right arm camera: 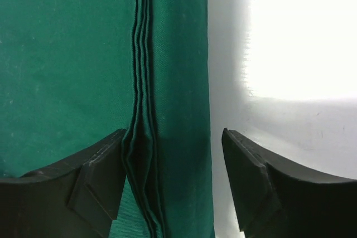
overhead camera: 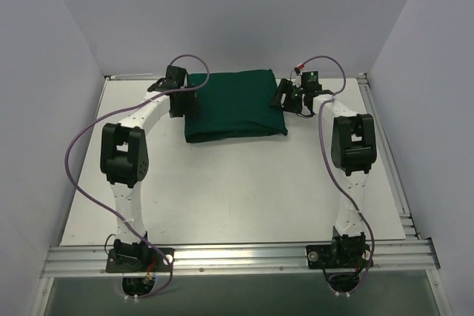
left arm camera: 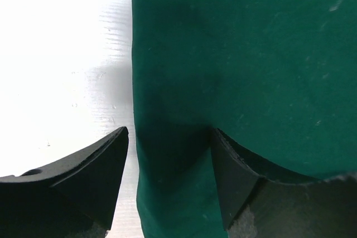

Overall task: Open and lay out the surgical kit
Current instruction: Move the surgical kit at the center of the board.

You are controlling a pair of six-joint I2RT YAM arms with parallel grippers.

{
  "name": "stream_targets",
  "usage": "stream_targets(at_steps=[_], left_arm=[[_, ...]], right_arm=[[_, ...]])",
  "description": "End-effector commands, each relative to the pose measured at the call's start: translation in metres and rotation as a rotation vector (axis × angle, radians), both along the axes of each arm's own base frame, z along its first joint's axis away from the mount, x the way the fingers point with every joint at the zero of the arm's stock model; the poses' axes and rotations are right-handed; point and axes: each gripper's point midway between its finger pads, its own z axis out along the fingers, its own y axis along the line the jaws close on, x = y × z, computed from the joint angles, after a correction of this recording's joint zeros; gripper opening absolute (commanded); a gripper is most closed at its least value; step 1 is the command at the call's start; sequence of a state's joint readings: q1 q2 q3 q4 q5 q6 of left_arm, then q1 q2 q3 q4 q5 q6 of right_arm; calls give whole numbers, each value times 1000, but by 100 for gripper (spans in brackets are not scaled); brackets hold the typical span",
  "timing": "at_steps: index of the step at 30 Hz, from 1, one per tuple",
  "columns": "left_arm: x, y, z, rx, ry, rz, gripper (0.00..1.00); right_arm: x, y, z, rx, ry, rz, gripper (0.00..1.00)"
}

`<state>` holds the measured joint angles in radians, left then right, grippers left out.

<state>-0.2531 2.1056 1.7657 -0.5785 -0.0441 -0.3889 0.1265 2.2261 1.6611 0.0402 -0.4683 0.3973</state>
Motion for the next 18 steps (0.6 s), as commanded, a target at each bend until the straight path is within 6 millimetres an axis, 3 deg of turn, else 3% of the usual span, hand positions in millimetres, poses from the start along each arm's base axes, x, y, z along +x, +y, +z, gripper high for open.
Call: stream_targets(at_steps=[1, 5, 8, 10, 11, 18], left_arm=[[-1, -1, -1, -36, 14, -2, 68], [-10, -9, -10, -75, 51, -23, 54], [-21, -14, -13, -105, 80, -42, 32], [-28, -18, -15, -122, 94, -57, 27], [-37, -21, -18, -129, 116, -68, 26], [-75, -38, -28, -140, 197, -124, 22]], right_arm=[[-12, 5, -4, 0, 65, 3, 63], [-23, 9, -15, 21, 124, 13, 48], [-33, 11, -17, 15, 160, 30, 43], [-41, 10, -15, 8, 180, 31, 42], [-45, 9, -15, 7, 189, 33, 35], [-86, -3, -15, -22, 264, 15, 26]])
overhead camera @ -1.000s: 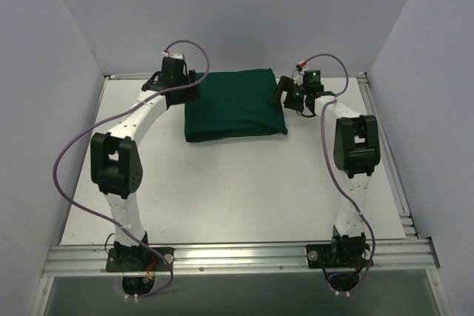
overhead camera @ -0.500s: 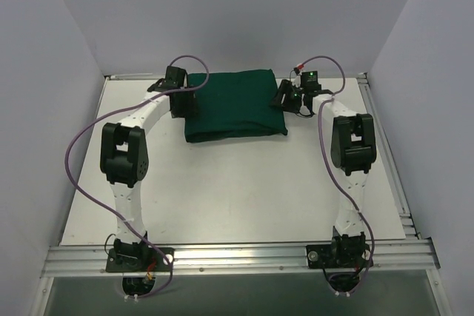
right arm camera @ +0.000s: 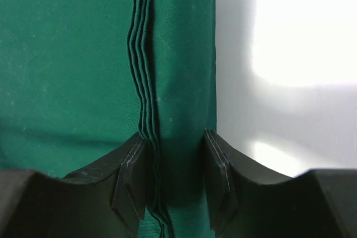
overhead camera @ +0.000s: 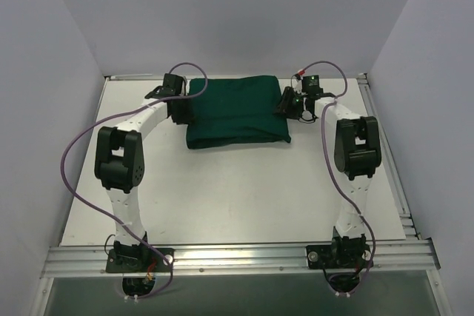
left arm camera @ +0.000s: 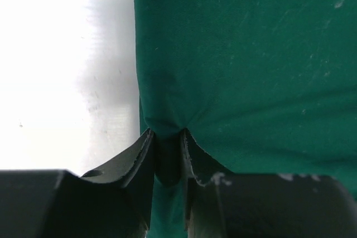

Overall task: Open and lay out the surgical kit
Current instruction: Move the surgical kit at the center of the board.

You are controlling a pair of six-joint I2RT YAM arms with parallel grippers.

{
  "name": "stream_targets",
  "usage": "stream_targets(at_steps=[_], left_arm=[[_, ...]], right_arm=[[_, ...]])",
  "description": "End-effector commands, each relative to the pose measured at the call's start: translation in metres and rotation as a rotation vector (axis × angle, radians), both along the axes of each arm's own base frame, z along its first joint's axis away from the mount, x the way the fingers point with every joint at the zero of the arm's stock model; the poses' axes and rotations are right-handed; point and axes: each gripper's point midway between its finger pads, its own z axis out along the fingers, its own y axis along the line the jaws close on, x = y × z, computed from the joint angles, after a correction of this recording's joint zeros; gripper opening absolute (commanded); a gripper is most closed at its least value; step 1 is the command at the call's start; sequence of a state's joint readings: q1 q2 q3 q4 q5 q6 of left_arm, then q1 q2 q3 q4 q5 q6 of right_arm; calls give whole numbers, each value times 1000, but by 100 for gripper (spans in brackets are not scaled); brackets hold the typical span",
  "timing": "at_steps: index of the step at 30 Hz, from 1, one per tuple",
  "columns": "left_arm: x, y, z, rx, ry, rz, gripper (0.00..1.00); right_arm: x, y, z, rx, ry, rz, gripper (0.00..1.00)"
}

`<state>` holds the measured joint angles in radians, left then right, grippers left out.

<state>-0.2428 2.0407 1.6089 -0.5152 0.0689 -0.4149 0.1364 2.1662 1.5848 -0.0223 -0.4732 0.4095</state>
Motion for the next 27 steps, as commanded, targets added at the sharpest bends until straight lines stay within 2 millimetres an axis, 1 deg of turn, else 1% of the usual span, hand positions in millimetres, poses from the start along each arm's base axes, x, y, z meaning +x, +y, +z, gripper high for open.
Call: stream_targets(at_steps=[1, 2, 3, 4, 5, 6, 7, 9, 10, 12, 13, 16, 17, 18, 19, 20, 21, 22, 23, 24, 25, 26, 27], left_arm=[[-52, -34, -12, -44, 146, -109, 22], [-56, -38, -7, -51, 139, -118, 22], [-61, -40, -9, -50, 149, -127, 20], [-64, -42, -8, -47, 148, -132, 19], [-69, -45, -8, -46, 155, -141, 19], [-71, -46, -8, -43, 163, -140, 19], [-73, -44, -9, -40, 172, -130, 19], [-76, -43, -7, -38, 170, -127, 20], [-78, -42, -7, -38, 170, -120, 20], [-79, -43, -1, -47, 159, -118, 21], [-81, -43, 0, -49, 164, -116, 21], [-85, -42, 3, -49, 171, -114, 21], [-87, -41, 6, -46, 169, -111, 22], [-87, -40, 7, -41, 167, -108, 25], [-89, -38, 9, -34, 168, -104, 32], [-88, -37, 17, -33, 152, -99, 37], [-88, -35, 22, -28, 141, -95, 44], [-87, -34, 27, -28, 128, -93, 55], [-87, -34, 39, -32, 100, -94, 60], [-86, -33, 47, -29, 79, -92, 62], [-86, -30, 54, -21, 61, -95, 64], [-86, -29, 67, -21, 25, -98, 66], [-86, -26, 74, -13, 6, -98, 66]], right_arm=[[-59, -6, -3, -22, 172, 10, 26], [-65, -8, -5, -27, 182, 13, 26], [-75, -9, -9, -30, 202, 14, 26], [-78, -10, -3, -26, 193, 9, 26], [-84, -10, -3, -19, 203, 10, 26], [-94, -9, -7, -14, 221, 15, 26], [-96, -9, 0, -12, 207, 17, 27], [-95, -17, 2, -60, 183, 13, 31], [-92, -24, 3, -76, 176, 8, 31], [-87, -30, 3, -83, 177, 24, 32], [-81, -36, 2, -81, 189, 17, 33], [-77, -33, 6, -59, 188, 38, 33], [-76, -32, 8, -54, 184, 36, 37], [-75, -31, 10, -48, 181, 33, 41], [-74, -37, 14, -77, 175, 12, 51], [-71, -41, 21, -95, 159, 0, 66], [-69, -46, 27, -112, 147, -8, 69], [-72, -53, 32, -144, 162, -28, 71], [-66, -60, 43, -165, 146, -46, 79], [-67, -66, 49, -186, 152, -65, 83], [-75, -70, 57, -202, 169, -80, 89], [-77, -72, 62, -207, 168, -93, 100], [-85, -76, 62, -190, 191, -110, 100]])
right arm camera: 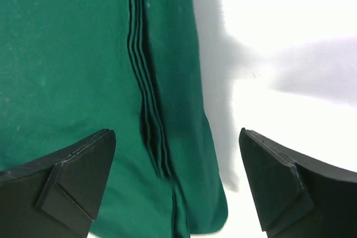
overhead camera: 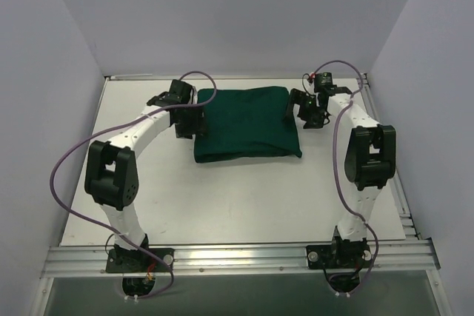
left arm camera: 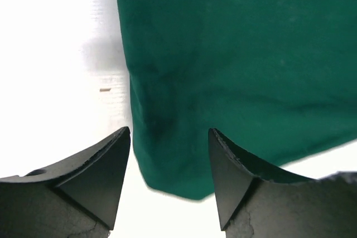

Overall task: Open and lay out the surgical kit
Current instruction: Move the surgical kit at the center of the board, then open the surgical kit at the center of the board.

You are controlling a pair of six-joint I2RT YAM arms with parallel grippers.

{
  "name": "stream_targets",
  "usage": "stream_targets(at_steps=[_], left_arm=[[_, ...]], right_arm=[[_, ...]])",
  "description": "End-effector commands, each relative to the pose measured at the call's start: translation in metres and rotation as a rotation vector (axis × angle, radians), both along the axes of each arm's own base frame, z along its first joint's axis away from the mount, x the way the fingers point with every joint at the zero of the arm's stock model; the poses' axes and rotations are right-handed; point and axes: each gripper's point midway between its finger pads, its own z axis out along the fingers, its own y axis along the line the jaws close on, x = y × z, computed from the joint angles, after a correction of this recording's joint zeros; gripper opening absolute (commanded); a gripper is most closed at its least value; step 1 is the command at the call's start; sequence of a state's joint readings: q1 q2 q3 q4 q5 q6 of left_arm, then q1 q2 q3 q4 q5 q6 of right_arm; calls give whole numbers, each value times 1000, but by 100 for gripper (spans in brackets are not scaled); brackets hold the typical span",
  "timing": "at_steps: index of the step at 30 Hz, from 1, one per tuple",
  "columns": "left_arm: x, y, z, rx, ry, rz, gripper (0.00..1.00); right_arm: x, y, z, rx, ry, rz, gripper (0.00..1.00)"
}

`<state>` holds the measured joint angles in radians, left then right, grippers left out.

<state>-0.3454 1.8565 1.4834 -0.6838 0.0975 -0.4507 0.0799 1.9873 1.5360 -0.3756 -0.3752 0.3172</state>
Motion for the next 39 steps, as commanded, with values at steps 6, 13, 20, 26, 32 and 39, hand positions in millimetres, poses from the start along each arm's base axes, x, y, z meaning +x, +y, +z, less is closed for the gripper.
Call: stream_targets(at_steps=[6, 13, 20, 26, 32, 39], left_arm=[[-6, 6, 86, 0, -208, -47, 67], [-23, -50, 105, -60, -274, -226, 59], [-42, -104, 125, -135, -341, -392, 53], [-47, -123, 144, -141, -402, -457, 54], [-53, -135, 149, -150, -416, -495, 54], [-58, -145, 150, -141, -431, -528, 57]], right_arm=[[-67, -7, 52, 276, 23, -124, 100], [-93, -4, 55, 269, -14, -105, 77], [-102, 6, 34, 304, 31, -103, 64], [-103, 9, 22, 316, 45, -107, 62], [-99, 27, 17, 340, 57, -78, 56], [-102, 35, 12, 344, 76, -60, 44]])
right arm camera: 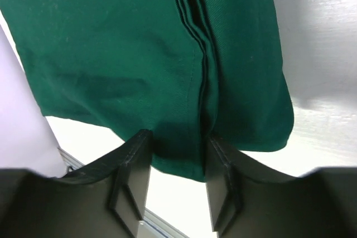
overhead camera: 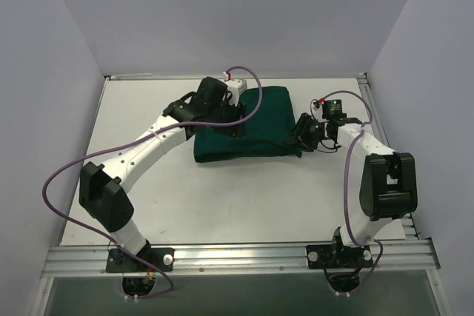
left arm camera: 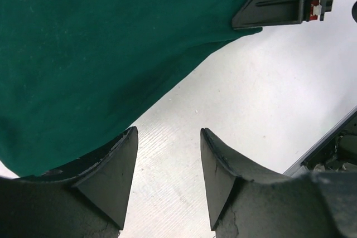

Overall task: Open and lay out the surgical kit
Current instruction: Open the surgical kit at the center of the board.

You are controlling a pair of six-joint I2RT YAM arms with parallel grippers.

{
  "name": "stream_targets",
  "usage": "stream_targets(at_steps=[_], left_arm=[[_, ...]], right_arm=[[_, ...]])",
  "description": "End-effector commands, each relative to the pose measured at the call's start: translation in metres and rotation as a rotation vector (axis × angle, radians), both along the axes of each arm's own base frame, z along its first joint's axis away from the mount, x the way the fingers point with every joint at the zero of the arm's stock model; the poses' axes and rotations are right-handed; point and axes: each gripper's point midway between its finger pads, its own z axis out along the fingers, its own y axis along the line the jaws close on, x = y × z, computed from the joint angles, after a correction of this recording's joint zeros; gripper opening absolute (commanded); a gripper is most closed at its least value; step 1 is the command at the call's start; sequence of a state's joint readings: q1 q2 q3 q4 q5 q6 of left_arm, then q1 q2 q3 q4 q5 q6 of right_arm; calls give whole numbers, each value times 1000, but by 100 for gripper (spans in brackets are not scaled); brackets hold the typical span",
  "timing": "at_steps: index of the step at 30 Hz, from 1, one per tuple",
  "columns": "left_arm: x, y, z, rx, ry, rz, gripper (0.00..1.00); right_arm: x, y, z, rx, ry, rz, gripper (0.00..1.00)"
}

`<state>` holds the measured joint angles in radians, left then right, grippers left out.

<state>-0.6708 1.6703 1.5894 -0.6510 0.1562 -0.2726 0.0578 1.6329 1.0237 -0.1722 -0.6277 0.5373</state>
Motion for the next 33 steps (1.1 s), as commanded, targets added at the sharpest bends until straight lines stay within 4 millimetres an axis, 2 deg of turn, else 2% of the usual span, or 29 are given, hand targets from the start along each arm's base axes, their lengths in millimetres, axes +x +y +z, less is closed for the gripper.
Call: stream_targets(at_steps=[1, 5, 7, 10, 12, 13, 15, 16, 17, 21, 22, 23, 26, 27, 30, 33], left_arm=[[8, -15, 28, -42, -89, -37, 57], [4, -29, 27, -35, -118, -80, 61], [1, -41, 24, -29, -146, -120, 65], [-7, -65, 20, -38, -207, -213, 66], [-6, -80, 21, -56, -266, -245, 70], [-9, -87, 12, -45, -271, -262, 73], [-3, -96, 6, -40, -299, -257, 73], [2, -100, -1, -31, -294, -254, 74], [7, -104, -3, -35, -306, -247, 81], [17, -117, -12, -12, -338, -249, 83], [20, -120, -22, 4, -330, -249, 83], [24, -122, -20, 9, -345, -235, 83], [28, -124, -36, 53, -344, -228, 83], [35, -118, -40, 85, -358, -185, 83], [43, -117, -44, 107, -375, -158, 82], [49, -118, -47, 125, -384, -146, 77]], right_arm=[[1, 4, 3, 26, 1, 8, 38], [13, 4, 28, -4, -45, 11, 23], [11, 6, 37, -2, -32, 12, 13], [15, 12, 56, 32, -37, -1, 9], [17, 20, 71, 64, -56, 6, 9], [18, 23, 77, 82, -55, -5, 9], [18, 33, 85, 107, -59, 8, 8], [16, 35, 85, 115, -51, 9, 8], [16, 37, 87, 124, -47, 4, 8], [13, 42, 90, 150, -38, 0, 8], [12, 43, 92, 159, -34, 1, 8], [12, 44, 94, 168, -39, 1, 7], [12, 47, 104, 189, -51, -7, 7], [11, 47, 106, 192, -52, -8, 6], [9, 47, 108, 194, -47, -7, 6], [6, 48, 107, 203, -41, -5, 6]])
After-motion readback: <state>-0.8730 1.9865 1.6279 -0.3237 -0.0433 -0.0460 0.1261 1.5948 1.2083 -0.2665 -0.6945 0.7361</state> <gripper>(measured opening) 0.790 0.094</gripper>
